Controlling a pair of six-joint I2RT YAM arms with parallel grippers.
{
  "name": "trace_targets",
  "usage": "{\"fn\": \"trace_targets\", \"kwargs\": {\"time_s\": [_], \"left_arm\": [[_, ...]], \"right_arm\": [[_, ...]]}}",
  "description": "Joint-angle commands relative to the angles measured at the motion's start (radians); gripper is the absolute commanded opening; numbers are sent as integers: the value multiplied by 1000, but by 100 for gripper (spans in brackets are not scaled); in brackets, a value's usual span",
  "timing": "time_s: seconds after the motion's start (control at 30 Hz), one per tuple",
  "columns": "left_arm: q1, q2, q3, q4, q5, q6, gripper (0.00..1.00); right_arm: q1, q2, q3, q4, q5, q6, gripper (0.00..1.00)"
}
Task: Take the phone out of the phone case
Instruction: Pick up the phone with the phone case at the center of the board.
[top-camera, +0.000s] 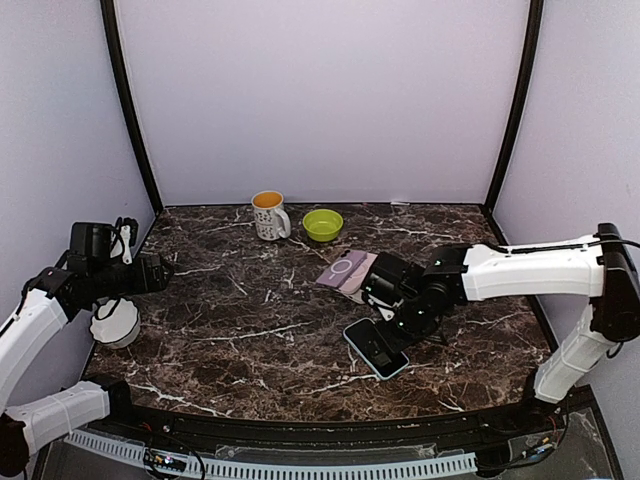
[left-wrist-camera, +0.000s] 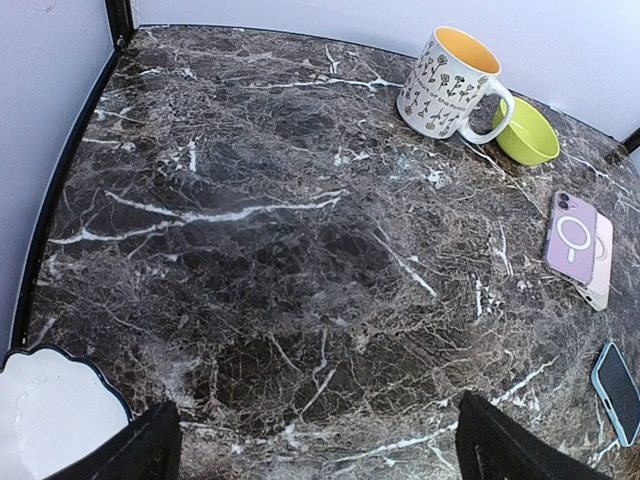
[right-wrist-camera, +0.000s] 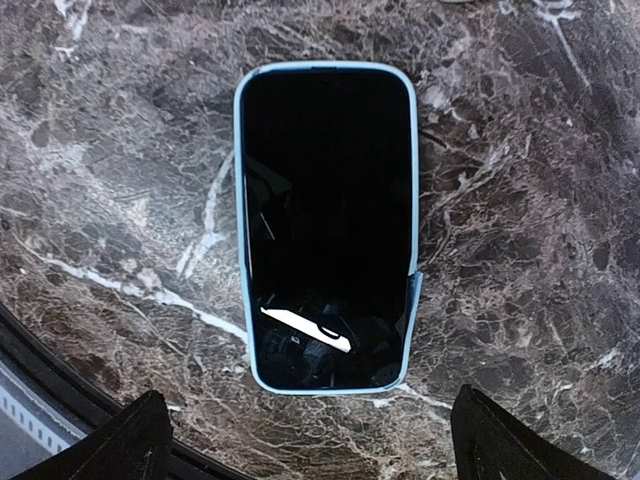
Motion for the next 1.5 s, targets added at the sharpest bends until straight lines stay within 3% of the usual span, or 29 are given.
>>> {"fn": "trace_targets", "kwargs": {"time_s": [0.0,0.27,0.87,1.3,1.47], "left_arm": [[-8,-18,-15,17,9,14,98],[-13,-21,-17,16,3,16,98],[-17,-1,-17,16,-2,18,98],[-18,0,-15,31,50,33,98],[-18,6,-8,91,281,42,99]], "right_arm": [[13,65,22,34,4,0,99],[4,174,9,91,11,-50,98],[-38,219,-97,174,-1,-63,98],[-32,191,-149,225,2,-105,62],[-16,144,-108,269,36,-136,59]]}}
